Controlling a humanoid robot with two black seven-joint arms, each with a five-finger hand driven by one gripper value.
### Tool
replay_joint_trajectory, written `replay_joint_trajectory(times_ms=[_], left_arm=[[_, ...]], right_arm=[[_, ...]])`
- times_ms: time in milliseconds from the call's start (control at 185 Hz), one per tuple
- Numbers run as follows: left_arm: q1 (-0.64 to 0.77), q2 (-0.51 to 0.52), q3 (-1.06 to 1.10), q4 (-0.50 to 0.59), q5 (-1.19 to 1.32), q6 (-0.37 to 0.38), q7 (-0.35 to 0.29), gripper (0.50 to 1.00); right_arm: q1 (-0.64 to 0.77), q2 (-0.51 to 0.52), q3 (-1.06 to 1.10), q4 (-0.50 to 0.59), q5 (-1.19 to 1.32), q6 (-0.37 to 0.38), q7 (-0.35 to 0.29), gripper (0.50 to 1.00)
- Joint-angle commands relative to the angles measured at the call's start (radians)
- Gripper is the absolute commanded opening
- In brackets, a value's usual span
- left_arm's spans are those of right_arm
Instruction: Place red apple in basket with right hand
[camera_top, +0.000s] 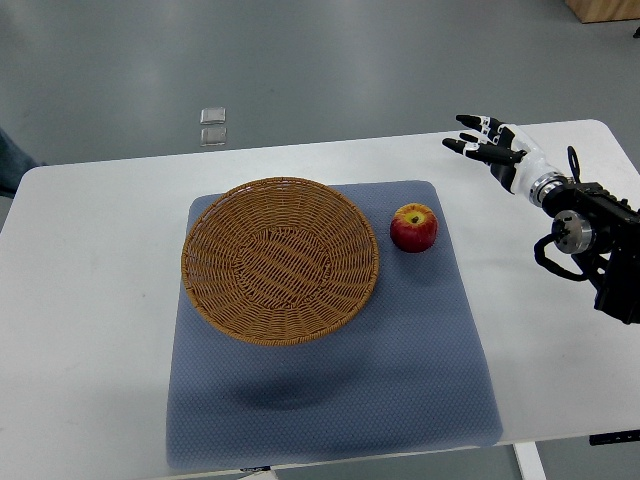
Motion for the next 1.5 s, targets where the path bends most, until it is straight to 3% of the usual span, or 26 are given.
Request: replay_joint_trajectory(times_ms=[0,271,362,698,995,1131,1136,1201,1493], left_arm=[[0.0,0.0,0.003,0.0,0.001,0.0,0.0,1.0],[0.0,0.0,0.004,0.001,0.001,0.0,0.0,1.0],[0.0,0.0,0.004,0.0,0.0,0.0,0.0,1.0],[0.0,0.0,0.004,0.0,0.001,0.003,0.0,1.0],[0.0,0.0,0.006,0.0,0.001,0.003,0.001,1.0],[0.0,0.0,0.006,0.0,0.001,0.003,0.001,1.0],[0.0,0.0,0.006,0.0,0.001,0.003,0.001,1.0],[0.0,0.0,0.006,0.0,0.001,0.003,0.0,1.0],[0.0,0.0,0.007,0.0,0.001,0.003,0.0,1.0]], right_arm=[[-0.004,-0.002,-0.005,0.0,-0.006,0.034,0.002,0.917],[-0.006,-0.022,-0.008,0.001,-0.117,0.143,0.031,0.917],[-0.003,-0.045,-0.008,0.006,-0.268,0.207,0.084,0.917],[0.01,-0.076,-0.046,0.027,-0.572,0.321,0.216,0.915],[0.01,-0.099,-0.107,0.099,-0.67,0.322,0.249,0.915],[0.008,-0.099,-0.133,0.115,-0.715,0.286,0.249,0.913],[0.008,-0.099,-0.135,0.115,-0.73,0.248,0.249,0.913],[0.007,-0.096,-0.138,0.115,-0.752,0.212,0.249,0.913],[0.007,-0.09,-0.201,0.115,-0.787,0.194,0.265,0.913]])
